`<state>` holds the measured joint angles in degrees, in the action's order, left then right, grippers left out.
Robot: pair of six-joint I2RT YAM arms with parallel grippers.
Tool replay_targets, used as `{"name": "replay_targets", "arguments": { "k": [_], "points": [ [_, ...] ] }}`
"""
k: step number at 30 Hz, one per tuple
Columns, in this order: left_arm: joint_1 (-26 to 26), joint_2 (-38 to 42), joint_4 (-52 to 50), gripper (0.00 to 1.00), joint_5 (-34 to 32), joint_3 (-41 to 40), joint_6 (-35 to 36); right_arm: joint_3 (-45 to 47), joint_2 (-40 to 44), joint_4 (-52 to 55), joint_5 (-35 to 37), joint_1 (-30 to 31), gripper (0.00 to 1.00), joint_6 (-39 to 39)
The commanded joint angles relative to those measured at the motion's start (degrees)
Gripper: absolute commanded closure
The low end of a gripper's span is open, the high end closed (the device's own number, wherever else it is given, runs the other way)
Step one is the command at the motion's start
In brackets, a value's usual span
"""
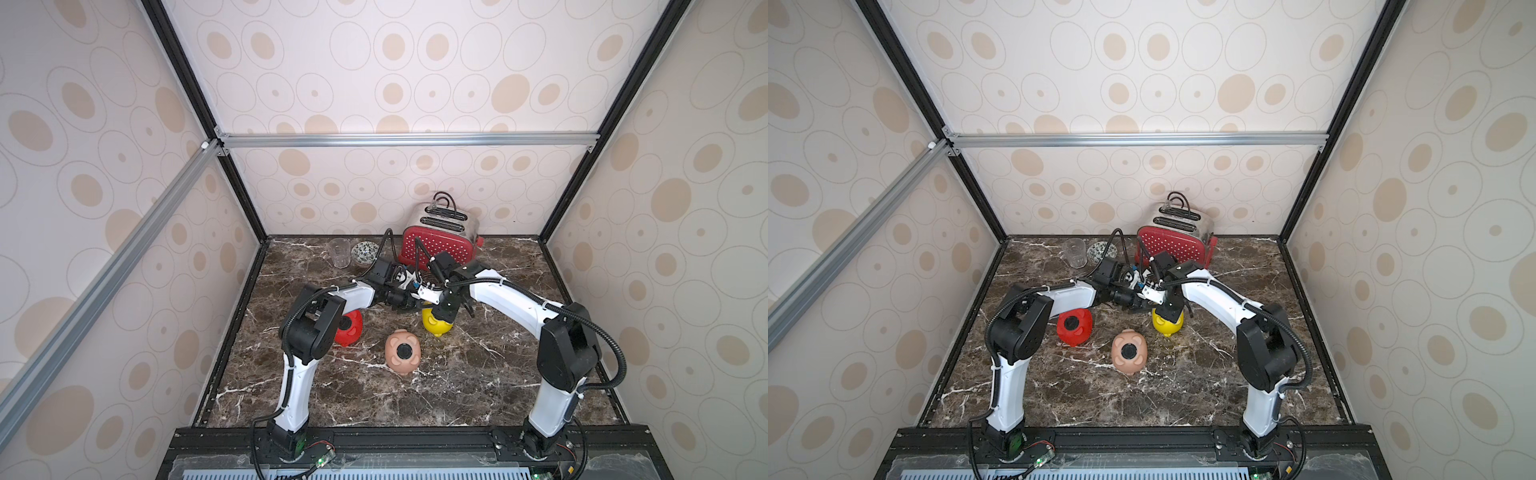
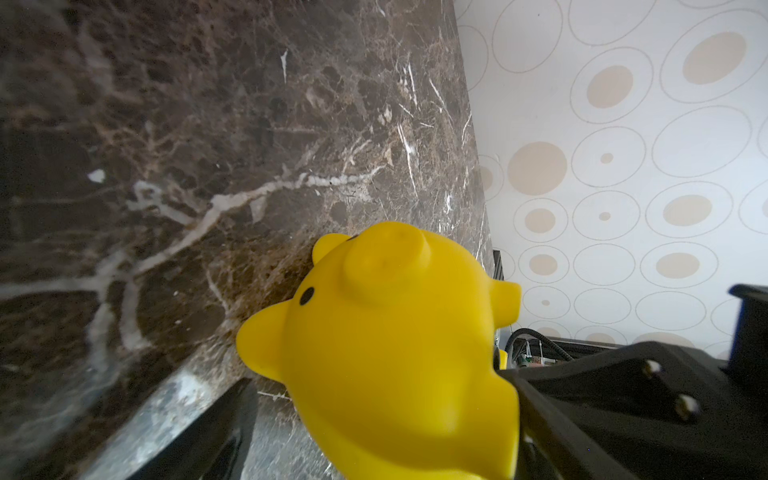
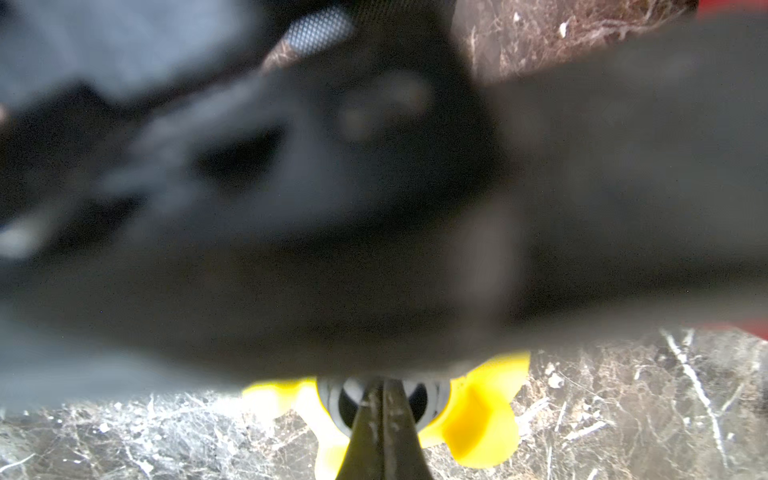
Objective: Close piggy banks
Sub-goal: Hold the piggy bank at the center of the board.
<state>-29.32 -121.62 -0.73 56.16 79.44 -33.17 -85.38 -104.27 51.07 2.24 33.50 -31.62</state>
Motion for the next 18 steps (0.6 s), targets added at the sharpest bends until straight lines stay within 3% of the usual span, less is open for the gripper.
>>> {"name": "replay_targets", "arguments": {
  "k": [1, 18],
  "points": [
    [-0.22, -1.33, -0.23, 0.07, 0.09, 1.51, 1.26, -0.23, -1.72, 1.51, 1.21, 0.52, 1.00, -2.09],
    [-0.25, -1.49, -0.14, 0.07, 0.18, 1.47, 1.18, 3.77, -0.09, -1.29, 0.95, 0.52, 1.00, -3.07]
  ]
}}
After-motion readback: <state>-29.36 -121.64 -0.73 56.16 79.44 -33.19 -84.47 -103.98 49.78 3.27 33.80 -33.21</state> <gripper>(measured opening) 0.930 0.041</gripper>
